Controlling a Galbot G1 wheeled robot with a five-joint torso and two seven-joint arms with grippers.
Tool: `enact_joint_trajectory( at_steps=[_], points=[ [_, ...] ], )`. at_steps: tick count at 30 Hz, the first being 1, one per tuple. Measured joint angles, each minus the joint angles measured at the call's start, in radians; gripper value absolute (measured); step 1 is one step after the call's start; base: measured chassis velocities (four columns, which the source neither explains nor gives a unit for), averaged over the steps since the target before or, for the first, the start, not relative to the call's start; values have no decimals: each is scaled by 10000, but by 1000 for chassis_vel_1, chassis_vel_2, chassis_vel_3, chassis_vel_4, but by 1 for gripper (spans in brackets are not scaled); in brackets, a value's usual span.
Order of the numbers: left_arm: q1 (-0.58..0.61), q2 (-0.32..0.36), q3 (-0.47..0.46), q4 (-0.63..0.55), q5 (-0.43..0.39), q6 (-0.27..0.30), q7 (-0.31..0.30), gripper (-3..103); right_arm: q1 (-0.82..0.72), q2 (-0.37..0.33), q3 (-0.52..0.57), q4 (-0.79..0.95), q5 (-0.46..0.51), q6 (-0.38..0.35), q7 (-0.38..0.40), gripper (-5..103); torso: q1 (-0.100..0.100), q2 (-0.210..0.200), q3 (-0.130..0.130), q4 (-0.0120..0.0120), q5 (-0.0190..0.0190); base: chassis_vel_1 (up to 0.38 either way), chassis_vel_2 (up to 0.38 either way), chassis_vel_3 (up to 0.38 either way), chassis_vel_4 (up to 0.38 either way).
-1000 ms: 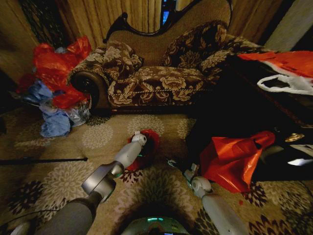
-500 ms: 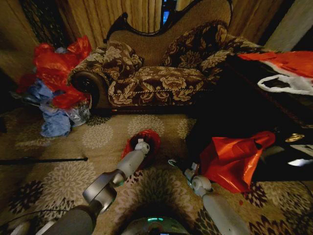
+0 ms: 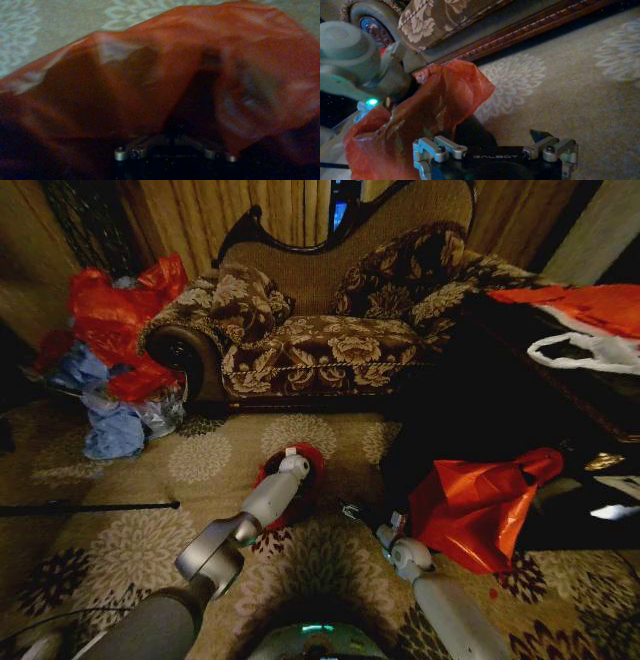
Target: Place a garbage bag over the trash bin.
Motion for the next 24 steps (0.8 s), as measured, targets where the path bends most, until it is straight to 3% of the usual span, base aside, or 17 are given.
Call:
enact_joint_trajectory(
  at_steps=[6,8,13,20,24],
  points=[
    [-175,-458,-461,821,535,-201,411,0,221,10,-388,-32,29,-11,-3,100,0,0,0,1,0,0,0,0,0],
    [-182,-623,-650,1200,923,-350,795,0,286,-25,-505,-16,65,-20,-6,100,0,-1,1,6,-2,0,0,0,0],
    [-2,-734,-969,1335,1094,-419,1136,0,304,-123,-638,37,115,-27,-25,100,0,0,0,-1,-2,0,0,0,0],
    [325,-732,-1110,1011,1087,-400,1134,0,298,-142,-725,121,133,-38,-22,100,0,0,0,3,-1,0,0,0,0],
    [762,-367,-1076,358,900,132,849,0,311,-116,-759,241,197,-60,11,100,0,0,0,3,-1,0,0,0,0]
  ],
)
